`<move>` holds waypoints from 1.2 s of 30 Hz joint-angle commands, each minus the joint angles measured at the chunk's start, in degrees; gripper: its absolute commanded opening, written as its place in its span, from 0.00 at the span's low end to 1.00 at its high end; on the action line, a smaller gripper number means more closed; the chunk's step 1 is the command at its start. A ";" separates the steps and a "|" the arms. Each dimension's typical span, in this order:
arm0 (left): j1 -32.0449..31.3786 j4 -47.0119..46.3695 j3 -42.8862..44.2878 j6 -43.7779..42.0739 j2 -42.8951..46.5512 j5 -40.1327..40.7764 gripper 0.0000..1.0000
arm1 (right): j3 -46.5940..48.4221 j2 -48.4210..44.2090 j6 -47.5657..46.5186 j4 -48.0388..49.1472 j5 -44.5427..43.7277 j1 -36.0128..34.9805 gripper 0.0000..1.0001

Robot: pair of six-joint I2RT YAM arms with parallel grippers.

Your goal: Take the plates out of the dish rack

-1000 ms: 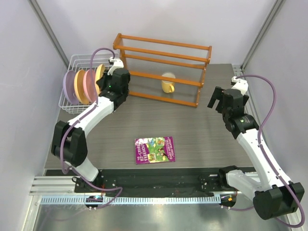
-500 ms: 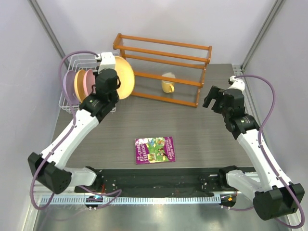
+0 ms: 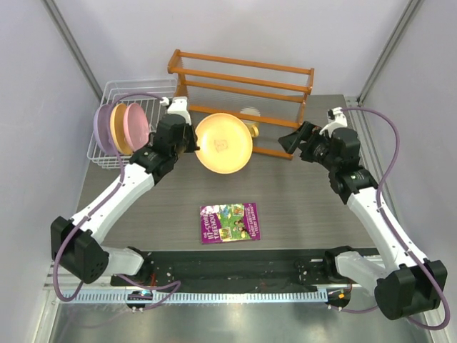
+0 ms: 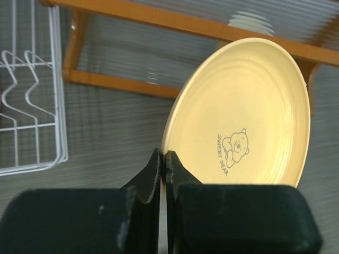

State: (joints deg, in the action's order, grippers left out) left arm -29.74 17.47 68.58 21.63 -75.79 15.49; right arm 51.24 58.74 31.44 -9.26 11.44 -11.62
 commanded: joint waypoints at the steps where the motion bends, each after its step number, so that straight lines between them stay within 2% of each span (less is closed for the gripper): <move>1: 0.03 -5.17 0.24 5.70 -0.06 -7.04 0.00 | -0.35 1.11 3.01 6.27 5.17 -1.30 0.93; 15: -0.67 -10.52 -1.78 10.10 -1.20 -11.44 0.00 | 1.66 10.94 0.90 6.18 7.01 -6.84 0.89; 17: -0.76 -11.23 -2.04 10.54 -1.38 -11.79 0.00 | 2.37 12.18 0.55 6.09 7.45 -7.54 0.82; 19: -0.94 -11.41 -2.04 10.63 -1.55 -11.88 0.00 | 2.63 13.24 0.38 6.01 7.02 -8.51 0.72; 20: -1.02 -11.41 -2.04 10.63 -1.90 -11.80 0.00 | 2.81 13.50 0.11 5.92 6.75 -8.60 0.50; 22: -1.20 -11.50 -2.22 10.54 -1.91 -11.79 0.00 | 2.98 13.59 -0.15 5.22 6.05 -8.60 0.33; 23: -1.29 -11.67 -2.39 10.45 -1.73 -11.88 0.00 | 3.33 13.42 -0.41 4.78 5.87 -8.68 0.14; 25: -1.29 -12.11 -2.92 10.02 -1.56 -11.71 0.00 | 3.77 13.24 -1.03 3.03 4.22 -8.60 0.01; 26: -1.38 -12.11 -3.01 9.84 -1.38 -11.53 0.04 | 4.38 12.72 -1.47 2.23 3.68 -8.60 0.01; 27: -1.38 -12.11 -3.18 9.58 -1.12 -10.92 0.27 | 4.65 12.19 -2.25 1.36 2.89 -8.60 0.01; 28: -1.38 -12.11 -3.53 9.31 -0.77 -10.31 0.37 | 5.00 11.58 -2.61 -0.74 0.71 -8.60 0.01; 32: -1.29 -11.16 -4.68 5.81 0.73 -5.39 0.59 | 8.33 8.06 -5.86 -10.32 -7.54 -8.60 0.01; 33: -1.29 -10.62 -4.85 5.10 1.51 -3.73 0.67 | 9.13 7.19 -6.47 -12.69 -9.05 -8.51 0.01; 36: -1.29 -9.39 -5.82 1.33 3.01 2.87 0.72 | 11.24 5.52 -9.64 -21.75 -15.03 -8.51 0.01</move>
State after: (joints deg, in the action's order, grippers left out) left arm -31.53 9.26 63.51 28.67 -76.58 7.84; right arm 57.39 68.71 26.96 -19.79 6.90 -20.34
